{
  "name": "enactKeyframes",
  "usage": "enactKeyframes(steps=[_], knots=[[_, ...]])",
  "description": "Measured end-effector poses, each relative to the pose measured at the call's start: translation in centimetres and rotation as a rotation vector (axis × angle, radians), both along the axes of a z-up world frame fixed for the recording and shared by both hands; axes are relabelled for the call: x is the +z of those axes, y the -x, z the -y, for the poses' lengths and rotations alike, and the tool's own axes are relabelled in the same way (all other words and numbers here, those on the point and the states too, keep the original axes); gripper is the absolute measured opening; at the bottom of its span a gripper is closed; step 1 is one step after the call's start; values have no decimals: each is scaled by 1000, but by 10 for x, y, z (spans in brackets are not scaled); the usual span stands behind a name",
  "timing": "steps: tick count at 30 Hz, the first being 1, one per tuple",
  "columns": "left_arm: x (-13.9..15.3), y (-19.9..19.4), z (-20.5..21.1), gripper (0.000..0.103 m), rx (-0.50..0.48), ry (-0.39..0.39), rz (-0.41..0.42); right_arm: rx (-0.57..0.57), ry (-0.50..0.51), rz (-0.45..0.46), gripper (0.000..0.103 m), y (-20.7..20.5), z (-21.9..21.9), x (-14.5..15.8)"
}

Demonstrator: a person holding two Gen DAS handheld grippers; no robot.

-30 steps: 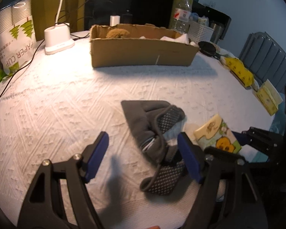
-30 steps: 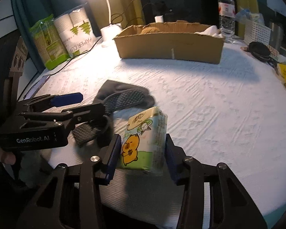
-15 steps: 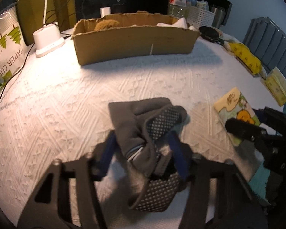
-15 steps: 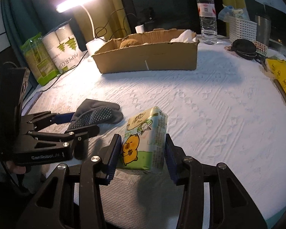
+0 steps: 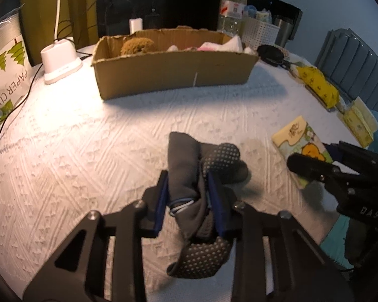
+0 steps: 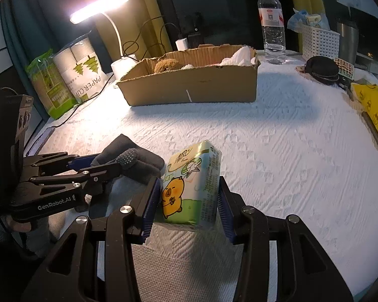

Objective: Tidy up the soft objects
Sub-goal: 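Carry the glove with the left tool over the box while the right tool carries the tissue pack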

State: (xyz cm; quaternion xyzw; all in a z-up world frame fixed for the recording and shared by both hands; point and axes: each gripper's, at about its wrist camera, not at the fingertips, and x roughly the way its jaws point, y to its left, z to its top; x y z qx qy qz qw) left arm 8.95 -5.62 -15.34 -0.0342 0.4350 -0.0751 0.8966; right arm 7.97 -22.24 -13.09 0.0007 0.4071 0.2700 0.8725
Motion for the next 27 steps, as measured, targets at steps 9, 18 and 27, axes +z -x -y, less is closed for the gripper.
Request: enactKeyframes(steps=[9,18,27], knots=[[18,-3,-4,28,-2,14,43,1,2,29,47,-8,-3,13],[33,-9,-11,26,5,37,80,-10,-1,44,47,-16,-2,21],[56,-18,-21,26,11,54,138,-22,9,61,47,-27,0,27]])
